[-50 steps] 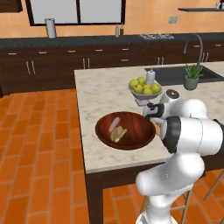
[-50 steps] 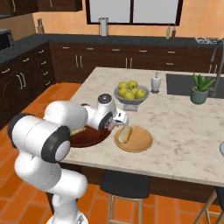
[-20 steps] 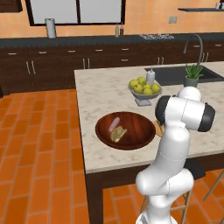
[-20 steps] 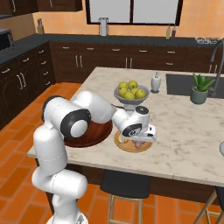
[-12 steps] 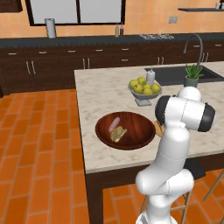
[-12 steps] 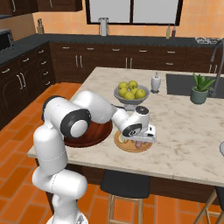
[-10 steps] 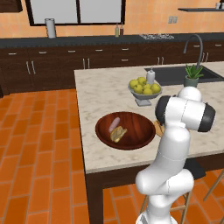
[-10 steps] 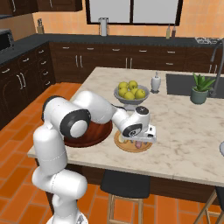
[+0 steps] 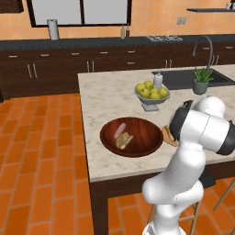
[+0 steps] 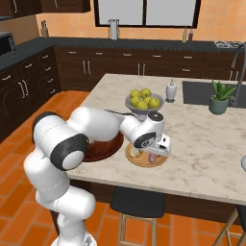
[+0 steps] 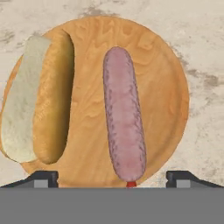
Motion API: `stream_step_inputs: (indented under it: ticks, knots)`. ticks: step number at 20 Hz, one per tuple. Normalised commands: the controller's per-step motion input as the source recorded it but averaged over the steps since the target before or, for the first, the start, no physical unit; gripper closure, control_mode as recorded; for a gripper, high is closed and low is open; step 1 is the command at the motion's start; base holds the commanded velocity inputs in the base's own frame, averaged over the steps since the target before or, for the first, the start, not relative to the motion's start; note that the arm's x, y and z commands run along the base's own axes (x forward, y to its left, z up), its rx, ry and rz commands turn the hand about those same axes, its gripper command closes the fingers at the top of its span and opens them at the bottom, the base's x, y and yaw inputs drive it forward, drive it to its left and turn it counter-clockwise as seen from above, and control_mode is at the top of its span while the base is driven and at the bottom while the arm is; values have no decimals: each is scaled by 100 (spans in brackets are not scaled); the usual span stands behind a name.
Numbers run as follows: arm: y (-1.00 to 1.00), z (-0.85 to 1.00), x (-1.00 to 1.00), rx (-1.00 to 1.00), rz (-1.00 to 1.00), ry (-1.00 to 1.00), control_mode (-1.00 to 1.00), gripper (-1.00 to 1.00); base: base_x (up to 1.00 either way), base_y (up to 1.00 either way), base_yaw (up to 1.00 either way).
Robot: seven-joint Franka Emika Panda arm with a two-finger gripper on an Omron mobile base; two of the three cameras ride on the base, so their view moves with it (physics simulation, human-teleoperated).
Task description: Place one bun and one sausage from the bowl on each plate.
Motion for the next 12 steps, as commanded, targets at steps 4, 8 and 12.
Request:
stream_step_inputs:
  ticks: [4, 8, 12]
  knots:
    - [65, 61, -27, 5, -21, 0, -100, -100, 0, 0, 0]
    - [72, 54, -6, 4, -16, 4, -100, -100, 0, 0, 0]
    - [86, 15, 0, 3, -10, 16, -100, -100, 0, 0, 0]
